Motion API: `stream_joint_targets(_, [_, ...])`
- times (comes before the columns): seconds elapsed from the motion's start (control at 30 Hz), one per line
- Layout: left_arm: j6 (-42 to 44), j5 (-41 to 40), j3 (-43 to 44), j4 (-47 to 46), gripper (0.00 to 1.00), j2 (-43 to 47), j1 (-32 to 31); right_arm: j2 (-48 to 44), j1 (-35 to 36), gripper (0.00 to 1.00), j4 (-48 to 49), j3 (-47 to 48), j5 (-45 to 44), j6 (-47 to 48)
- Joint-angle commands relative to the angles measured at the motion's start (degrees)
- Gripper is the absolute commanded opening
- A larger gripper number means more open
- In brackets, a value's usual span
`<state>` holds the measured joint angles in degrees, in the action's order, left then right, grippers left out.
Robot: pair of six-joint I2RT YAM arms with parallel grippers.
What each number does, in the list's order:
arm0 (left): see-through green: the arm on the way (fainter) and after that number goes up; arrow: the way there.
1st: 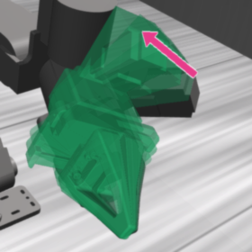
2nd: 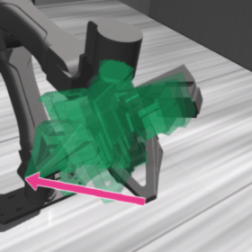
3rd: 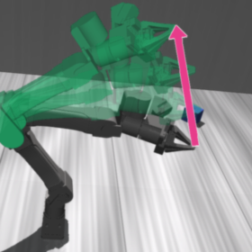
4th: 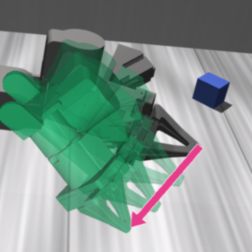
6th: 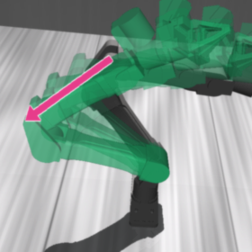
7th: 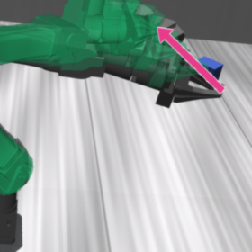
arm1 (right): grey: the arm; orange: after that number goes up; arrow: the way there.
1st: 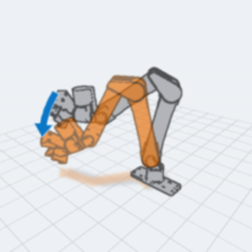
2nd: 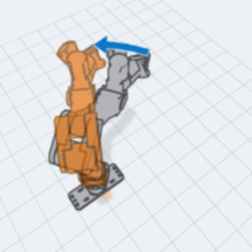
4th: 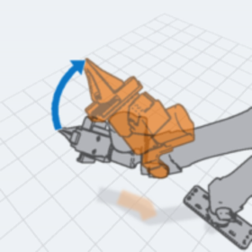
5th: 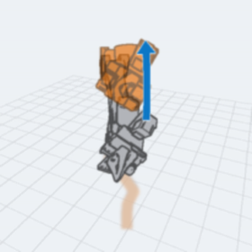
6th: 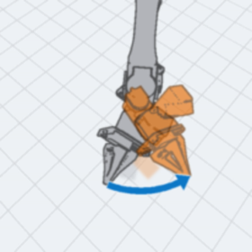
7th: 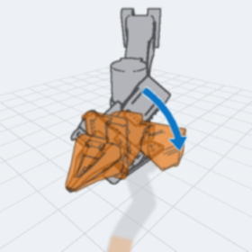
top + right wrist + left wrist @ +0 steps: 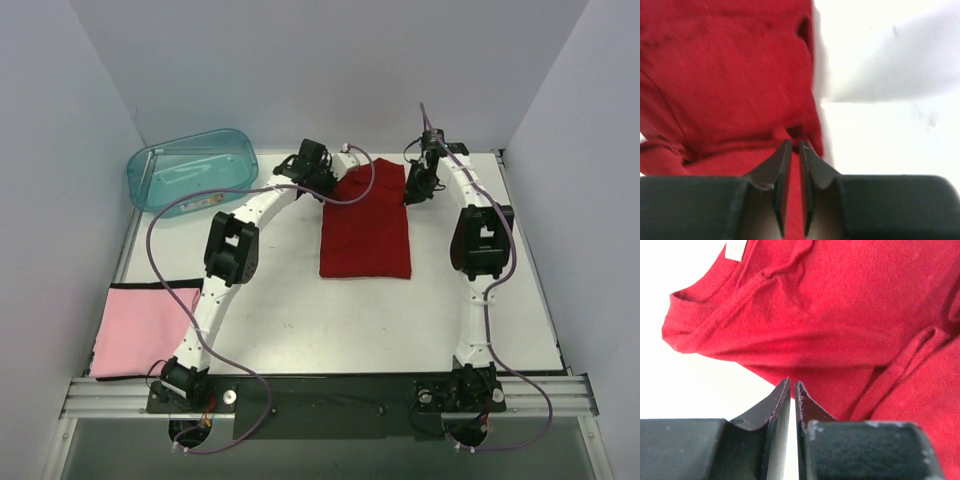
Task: Fold and stack the t-shirts
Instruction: Fold the folded rectangular tshirt in 1/3 of the way, then grab one side of the 2/3 rectangular tshirt with both arms
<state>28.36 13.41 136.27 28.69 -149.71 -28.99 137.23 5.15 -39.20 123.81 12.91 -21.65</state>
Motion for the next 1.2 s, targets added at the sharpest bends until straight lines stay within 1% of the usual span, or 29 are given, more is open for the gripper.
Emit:
stream_joint_targets(0.0, [-1.65,6.7,-9.98,-2.56,0.21,12.66,1.04,-15.04,-0.93,0.14,-1.93,-11.81,-3.76,2.74])
stream_joint_targets(0.03, [0.1,10.46,-16.93,-3.89,0.21,17.82,0.96,-18.8,-0.93,0.21,-2.02,-17.93,-4.37,3.1])
stream_joint_targets(0.07, [0.99,12.24,-19.09,-4.6,0.24,19.7,0.7,-21.02,-0.93,0.25,-1.93,-20.6,-4.47,3.45])
stream_joint_targets(0.1, [3.26,16.0,-20.5,-3.21,0.26,22.07,0.52,-24.26,-0.84,0.32,-1.76,-26.19,-3.86,3.54])
stream_joint_targets(0.13, [4.24,17.6,-20.43,2.11,0.28,22.61,0.17,-26.12,-0.84,0.34,-1.67,-29.29,-3.16,3.37])
stream_joint_targets(0.17, [5.99,20.49,-19.99,5.21,0.31,23.05,-0.1,-28.92,-0.58,0.41,-1.41,-33.76,-1.58,3.19])
stream_joint_targets(0.2, [8.27,22.17,-20.16,9.68,0.33,23.32,-0.53,-30.08,-0.58,0.43,-1.14,-36.33,-0.35,2.67])
stream_joint_targets(0.23, [9.94,24.88,-21.12,14.51,0.36,23.67,-0.89,-32.18,-0.4,0.46,-0.62,-40.88,1.49,1.36])
stream_joint_targets(0.27, [14.4,26.56,-21.91,17.16,0.39,23.93,-1.76,-33.94,-0.4,0.51,-0.09,-42.84,2.9,0.74])
stream_joint_targets(0.3, [16.97,28.41,-23.49,20.58,0.44,24.55,-2.2,-34.65,-0.4,0.52,1.31,-46.95,3.44,-0.83])
stream_joint_targets(0.33, [20.65,28.86,-24.81,22.27,0.46,24.73,-3.25,-35.44,-0.4,0.53,2.1,-48.56,4.14,-1.37])
stream_joint_targets(0.37, [22.51,29.3,-26.82,24.46,0.5,25.16,-4.39,-36.06,-0.49,0.54,3.42,-51.71,4.49,-2.6])
stream_joint_targets(0.4, [24.53,29.31,-27.89,24.92,0.51,25.43,-4.84,-36.24,-0.49,0.54,4.04,-52.96,5.19,-3.3])
stream_joint_targets(0.43, [24.99,28.96,-29.73,25.1,0.56,25.78,-5.71,-36.24,-0.66,0.56,5.78,-55.32,6.07,-4.79])
stream_joint_targets(0.47, [25.6,28.61,-30.44,25.1,0.58,26.04,-6.07,-36.16,-0.75,0.59,6.5,-56.21,7.64,-5.59])
stream_joint_targets(0.5, [25.95,28.25,-31.75,25.1,0.6,26.05,-6.77,-35.98,-0.75,0.59,8.85,-58.22,8.36,-6.99])
stream_joint_targets(0.6, [25.96,26.33,-35.7,23.0,0.63,26.31,-7.66,-34.93,-0.58,0.59,12.83,-61.31,10.29,-9.55])
stream_joint_targets(0.7, [25.25,22.81,-39.23,18.26,0.64,26.49,-8.1,-34.66,-1.1,0.59,15.72,-63.51,9.68,-11.65])
stream_joint_targets(0.8, [24.38,20.52,-42.65,16.49,0.65,26.75,-8.45,-35.71,-2.16,0.57,18.45,-67.02,8.2,-12.89])
stream_joint_targets(0.9, [20.78,18.76,-43.72,13.69,0.65,26.66,-8.89,-36.15,-2.33,0.56,20.83,-69.49,6.35,-14.91])
stream_joint_targets(0.97, [19.72,18.06,-44.07,11.92,0.63,26.66,-8.98,-36.07,-2.6,0.52,23.11,-71.07,5.82,-16.23])
stream_joint_targets(1.03, [19.89,17.0,-43.98,12.36,0.59,26.58,-9.24,-36.42,-2.95,0.42,24.87,-72.04,6.42,-17.81])
stream_joint_targets(1.07, [19.98,16.39,-43.63,13.66,0.57,26.49,-9.41,-35.9,-3.12,0.39,25.31,-71.78,7.13,-17.99])
stream_joint_targets(1.1, [20.33,16.21,-43.46,14.28,0.56,26.49,-9.5,-35.02,-2.95,0.32,25.23,-71.26,8.52,-17.99])
stream_joint_targets(1.13, [20.24,15.95,-43.37,15.34,0.52,26.57,-9.5,-34.66,-2.95,0.26,24.88,-71.25,8.97,-17.99])
stream_joint_targets(1.17, [20.24,15.86,-43.37,15.52,0.49,26.75,-9.42,-34.31,-2.95,0.17,24.87,-71.51,9.59,-17.9])
